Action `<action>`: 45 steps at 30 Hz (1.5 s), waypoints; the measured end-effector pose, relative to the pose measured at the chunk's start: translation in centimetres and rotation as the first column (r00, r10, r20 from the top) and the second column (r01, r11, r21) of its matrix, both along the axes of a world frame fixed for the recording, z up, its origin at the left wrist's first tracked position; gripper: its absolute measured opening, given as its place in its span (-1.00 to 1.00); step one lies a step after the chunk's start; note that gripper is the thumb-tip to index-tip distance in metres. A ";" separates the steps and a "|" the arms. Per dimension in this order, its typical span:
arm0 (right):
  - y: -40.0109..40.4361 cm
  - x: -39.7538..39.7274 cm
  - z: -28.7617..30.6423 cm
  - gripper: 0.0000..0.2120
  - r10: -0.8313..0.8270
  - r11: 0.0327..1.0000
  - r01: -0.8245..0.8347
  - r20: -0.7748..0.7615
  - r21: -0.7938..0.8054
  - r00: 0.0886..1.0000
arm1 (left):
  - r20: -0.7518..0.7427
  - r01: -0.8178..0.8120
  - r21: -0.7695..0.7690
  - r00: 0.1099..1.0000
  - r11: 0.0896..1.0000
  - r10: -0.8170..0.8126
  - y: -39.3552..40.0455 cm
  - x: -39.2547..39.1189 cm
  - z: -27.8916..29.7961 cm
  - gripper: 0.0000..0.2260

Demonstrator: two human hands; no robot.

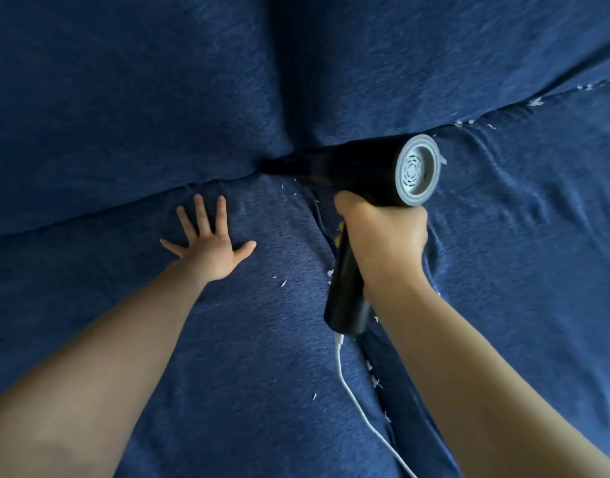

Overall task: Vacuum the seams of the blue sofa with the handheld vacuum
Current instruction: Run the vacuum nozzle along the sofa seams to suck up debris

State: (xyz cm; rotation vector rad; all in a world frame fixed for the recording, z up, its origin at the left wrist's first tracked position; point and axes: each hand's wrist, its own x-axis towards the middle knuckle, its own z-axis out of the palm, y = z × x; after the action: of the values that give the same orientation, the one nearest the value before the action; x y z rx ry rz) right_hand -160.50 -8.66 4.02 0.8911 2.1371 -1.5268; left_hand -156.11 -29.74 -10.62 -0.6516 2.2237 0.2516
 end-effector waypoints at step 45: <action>3.1 0.5 0.5 -0.79 -0.050 0.998 0.052 -0.050 0.040 0.998 | -0.080 0.062 -0.050 0.995 0.997 -0.066 0.8 -4.7 -0.6 -0.02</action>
State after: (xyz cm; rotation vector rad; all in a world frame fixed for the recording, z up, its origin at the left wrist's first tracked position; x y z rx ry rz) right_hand -159.98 -5.52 4.51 0.9382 2.2036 -1.5488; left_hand -160.81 -28.93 -11.19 -0.6038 2.3312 0.1961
